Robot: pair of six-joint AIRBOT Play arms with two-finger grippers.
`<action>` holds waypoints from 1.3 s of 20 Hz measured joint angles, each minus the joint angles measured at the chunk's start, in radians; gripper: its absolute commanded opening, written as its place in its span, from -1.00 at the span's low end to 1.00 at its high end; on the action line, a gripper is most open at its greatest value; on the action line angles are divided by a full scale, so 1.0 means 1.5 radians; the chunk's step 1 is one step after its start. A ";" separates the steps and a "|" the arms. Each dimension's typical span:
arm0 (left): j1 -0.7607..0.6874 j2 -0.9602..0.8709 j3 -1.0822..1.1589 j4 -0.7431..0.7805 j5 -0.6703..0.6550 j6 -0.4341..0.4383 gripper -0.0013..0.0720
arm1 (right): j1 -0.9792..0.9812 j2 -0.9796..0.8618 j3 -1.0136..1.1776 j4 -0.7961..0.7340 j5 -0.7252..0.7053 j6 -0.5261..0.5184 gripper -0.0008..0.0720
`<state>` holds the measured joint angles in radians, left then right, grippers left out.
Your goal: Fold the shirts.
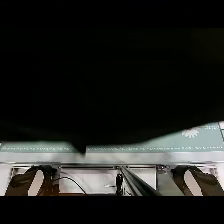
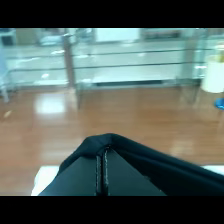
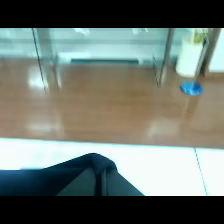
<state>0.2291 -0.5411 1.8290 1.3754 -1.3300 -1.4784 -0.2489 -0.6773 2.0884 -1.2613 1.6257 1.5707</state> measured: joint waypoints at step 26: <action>-0.124 -0.686 -0.235 -0.161 0.317 -0.132 -0.89 | 0.001 -0.626 -0.382 0.261 -0.437 -0.126 -0.90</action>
<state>0.0425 -1.5700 1.4761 1.1339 -0.8547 -1.6768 -0.2478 -1.6165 1.5146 -0.8700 0.9703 1.3811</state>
